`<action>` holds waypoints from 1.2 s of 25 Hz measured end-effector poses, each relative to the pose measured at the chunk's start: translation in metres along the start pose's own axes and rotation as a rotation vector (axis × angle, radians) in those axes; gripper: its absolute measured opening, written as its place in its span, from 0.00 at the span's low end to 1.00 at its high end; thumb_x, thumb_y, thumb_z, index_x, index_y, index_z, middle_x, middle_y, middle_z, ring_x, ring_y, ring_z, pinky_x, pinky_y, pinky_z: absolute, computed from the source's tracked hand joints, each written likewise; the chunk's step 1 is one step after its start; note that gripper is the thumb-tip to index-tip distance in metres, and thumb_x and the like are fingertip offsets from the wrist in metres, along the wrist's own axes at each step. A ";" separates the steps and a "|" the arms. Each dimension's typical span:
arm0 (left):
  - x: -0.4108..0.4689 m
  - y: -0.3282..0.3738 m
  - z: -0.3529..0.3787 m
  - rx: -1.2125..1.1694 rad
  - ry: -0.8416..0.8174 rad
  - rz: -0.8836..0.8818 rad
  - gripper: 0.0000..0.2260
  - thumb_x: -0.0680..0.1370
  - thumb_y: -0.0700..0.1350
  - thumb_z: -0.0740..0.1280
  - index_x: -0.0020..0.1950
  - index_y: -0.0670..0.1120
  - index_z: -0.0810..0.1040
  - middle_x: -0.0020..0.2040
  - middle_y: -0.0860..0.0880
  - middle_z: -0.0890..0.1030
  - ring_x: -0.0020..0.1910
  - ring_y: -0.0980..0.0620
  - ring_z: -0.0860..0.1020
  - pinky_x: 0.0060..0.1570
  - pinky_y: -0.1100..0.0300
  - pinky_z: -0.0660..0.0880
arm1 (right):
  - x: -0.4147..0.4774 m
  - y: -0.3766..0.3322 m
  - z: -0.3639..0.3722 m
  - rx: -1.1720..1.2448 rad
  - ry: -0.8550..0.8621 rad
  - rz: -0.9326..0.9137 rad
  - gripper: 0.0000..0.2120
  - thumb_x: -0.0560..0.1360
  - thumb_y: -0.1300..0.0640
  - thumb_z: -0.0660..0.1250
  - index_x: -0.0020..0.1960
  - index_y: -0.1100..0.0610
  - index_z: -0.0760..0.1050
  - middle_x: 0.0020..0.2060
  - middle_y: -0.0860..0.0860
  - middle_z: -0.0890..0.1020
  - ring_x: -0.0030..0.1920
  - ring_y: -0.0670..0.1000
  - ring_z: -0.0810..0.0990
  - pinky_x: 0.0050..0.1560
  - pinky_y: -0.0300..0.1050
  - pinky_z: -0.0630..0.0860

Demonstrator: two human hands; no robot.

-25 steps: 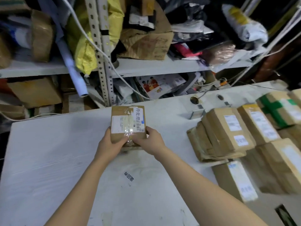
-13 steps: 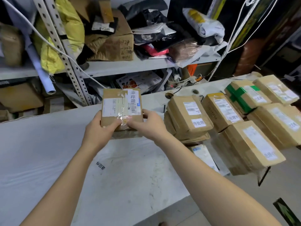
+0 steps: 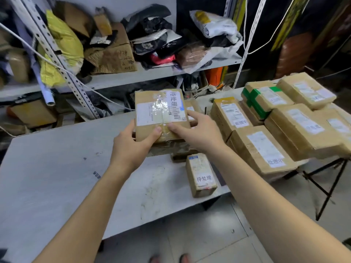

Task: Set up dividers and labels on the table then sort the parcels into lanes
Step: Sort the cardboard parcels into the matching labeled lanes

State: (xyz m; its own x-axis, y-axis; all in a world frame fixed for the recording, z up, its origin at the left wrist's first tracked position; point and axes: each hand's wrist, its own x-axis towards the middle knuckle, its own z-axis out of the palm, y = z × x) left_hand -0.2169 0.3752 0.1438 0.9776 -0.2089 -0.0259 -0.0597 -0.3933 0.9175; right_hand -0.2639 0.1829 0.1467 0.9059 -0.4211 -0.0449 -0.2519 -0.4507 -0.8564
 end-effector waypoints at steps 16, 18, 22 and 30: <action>-0.068 -0.038 0.103 0.032 -0.166 -0.129 0.27 0.71 0.64 0.76 0.68 0.57 0.79 0.51 0.59 0.81 0.50 0.56 0.81 0.48 0.54 0.83 | -0.056 0.108 -0.058 -0.010 -0.086 0.200 0.19 0.68 0.37 0.77 0.58 0.37 0.82 0.47 0.41 0.87 0.49 0.42 0.85 0.55 0.51 0.83; -0.069 -0.047 0.116 -0.019 -0.134 -0.206 0.29 0.69 0.62 0.78 0.67 0.57 0.79 0.53 0.57 0.82 0.52 0.55 0.81 0.49 0.51 0.84 | -0.052 0.124 -0.061 0.008 -0.127 0.206 0.19 0.68 0.40 0.78 0.58 0.36 0.81 0.46 0.41 0.86 0.48 0.41 0.85 0.53 0.50 0.84; -0.078 -0.061 0.151 -0.108 -0.077 -0.345 0.25 0.66 0.57 0.82 0.61 0.61 0.80 0.56 0.56 0.83 0.53 0.55 0.82 0.49 0.51 0.84 | -0.043 0.165 -0.066 0.019 -0.237 0.200 0.28 0.68 0.39 0.79 0.66 0.39 0.79 0.51 0.42 0.86 0.50 0.42 0.84 0.52 0.49 0.84; -0.082 -0.068 0.186 -0.132 0.018 -0.367 0.33 0.68 0.55 0.81 0.71 0.63 0.75 0.61 0.58 0.81 0.59 0.54 0.80 0.52 0.56 0.83 | -0.017 0.203 -0.078 0.045 -0.378 0.133 0.26 0.69 0.40 0.79 0.62 0.34 0.73 0.54 0.38 0.82 0.56 0.41 0.79 0.51 0.37 0.77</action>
State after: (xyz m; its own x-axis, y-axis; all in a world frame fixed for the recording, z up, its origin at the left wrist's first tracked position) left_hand -0.3307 0.2530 0.0098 0.9326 -0.0594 -0.3559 0.3199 -0.3204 0.8917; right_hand -0.3574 0.0373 0.0137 0.9297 -0.1508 -0.3360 -0.3683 -0.3731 -0.8516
